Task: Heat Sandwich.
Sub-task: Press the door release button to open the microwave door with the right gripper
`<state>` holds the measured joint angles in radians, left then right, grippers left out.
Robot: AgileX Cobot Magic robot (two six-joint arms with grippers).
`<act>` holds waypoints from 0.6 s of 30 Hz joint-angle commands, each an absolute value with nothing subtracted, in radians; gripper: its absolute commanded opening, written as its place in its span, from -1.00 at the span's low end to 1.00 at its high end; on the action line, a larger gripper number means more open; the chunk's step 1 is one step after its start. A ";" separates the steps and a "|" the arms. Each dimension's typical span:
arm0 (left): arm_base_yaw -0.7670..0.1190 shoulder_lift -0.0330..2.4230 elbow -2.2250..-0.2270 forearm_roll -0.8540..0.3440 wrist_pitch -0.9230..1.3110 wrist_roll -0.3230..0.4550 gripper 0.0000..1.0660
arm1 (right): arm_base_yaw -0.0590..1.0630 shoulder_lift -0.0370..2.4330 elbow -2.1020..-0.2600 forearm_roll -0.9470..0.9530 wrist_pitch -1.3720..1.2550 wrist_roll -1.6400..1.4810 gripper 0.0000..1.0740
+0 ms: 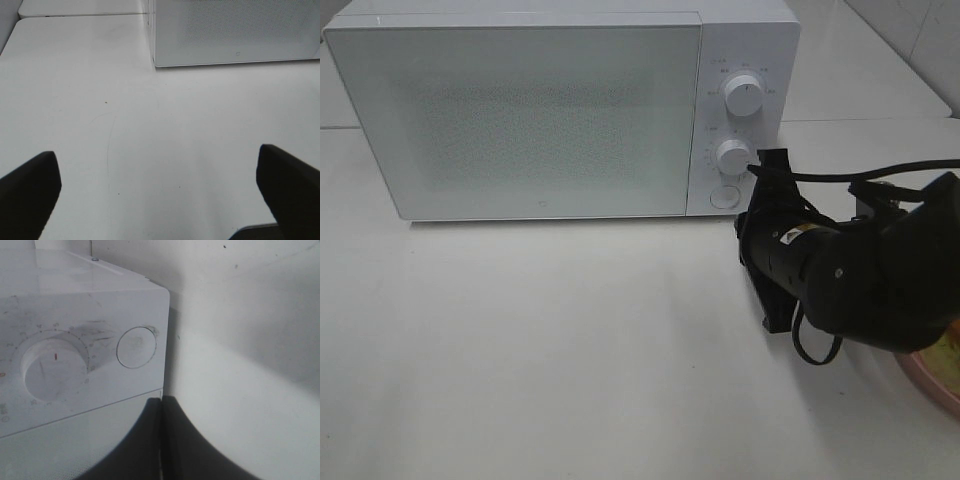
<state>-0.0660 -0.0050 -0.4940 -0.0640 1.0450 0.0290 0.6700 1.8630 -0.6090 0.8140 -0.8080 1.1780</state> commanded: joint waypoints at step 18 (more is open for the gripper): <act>-0.071 -0.027 -0.491 -0.061 1.037 0.028 0.88 | 0.558 2.014 -0.811 0.723 -0.769 1.159 -1.00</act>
<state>-0.0660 -0.0050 -0.4940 -0.0640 1.0450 0.0290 0.5630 2.0140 -0.8030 0.7390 -0.7670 1.1760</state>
